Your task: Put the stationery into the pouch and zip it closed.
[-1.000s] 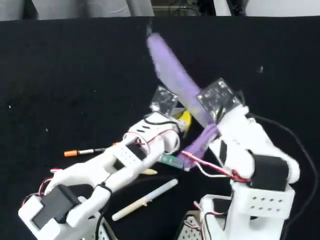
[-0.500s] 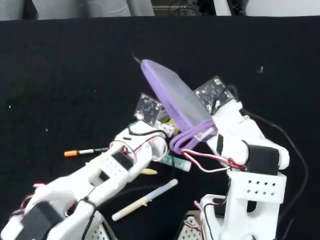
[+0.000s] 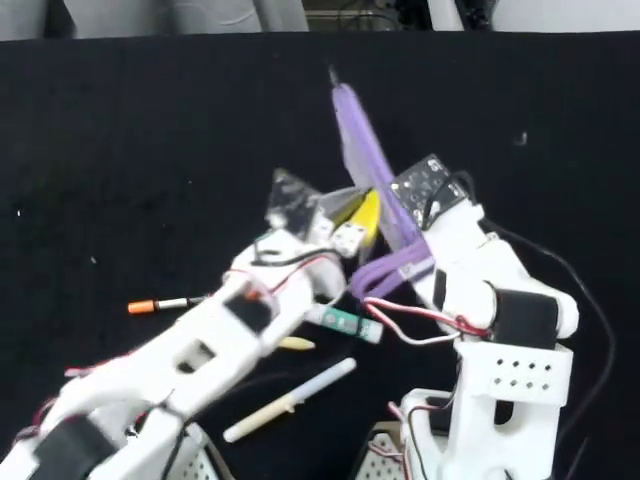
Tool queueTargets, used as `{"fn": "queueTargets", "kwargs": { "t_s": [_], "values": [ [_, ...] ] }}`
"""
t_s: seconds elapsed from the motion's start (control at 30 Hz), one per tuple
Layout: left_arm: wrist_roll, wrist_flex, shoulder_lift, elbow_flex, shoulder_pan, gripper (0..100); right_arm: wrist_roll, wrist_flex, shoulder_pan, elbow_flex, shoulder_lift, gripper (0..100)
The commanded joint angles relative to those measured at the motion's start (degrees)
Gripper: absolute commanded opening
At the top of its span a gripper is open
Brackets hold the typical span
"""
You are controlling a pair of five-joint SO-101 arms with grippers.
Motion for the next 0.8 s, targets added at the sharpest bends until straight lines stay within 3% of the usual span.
{"fn": "queueTargets", "kwargs": {
  "t_s": [0.0, 0.17, 0.27, 0.4, 0.6, 0.77],
  "values": [
    [0.1, -1.4, 15.3, -15.5, 2.2, 3, 0.1, 0.9, -0.1, -0.4, -0.7, 1.2],
    [0.1, -1.5, 26.7, -26.1, 6.4, 3, 0.1, 0.5, 0.2, -0.6, -0.7, 1.2],
    [0.1, -1.4, 29.0, -26.2, 7.7, 3, 0.1, 0.4, 0.3, -0.6, -0.7, 1.2],
    [-0.3, -1.4, 27.9, -21.4, 4.2, 3, 0.1, -0.9, 0.3, -0.3, -0.7, 1.2],
    [0.1, -1.4, 12.8, -7.8, -5.2, 3, -0.4, -3.4, -0.2, -0.2, -0.4, 1.2],
    [-0.2, -1.2, -8.2, 9.1, -8.2, 3, -4.8, -7.3, -1.8, 0.4, -0.2, 1.3]
  ]
}}
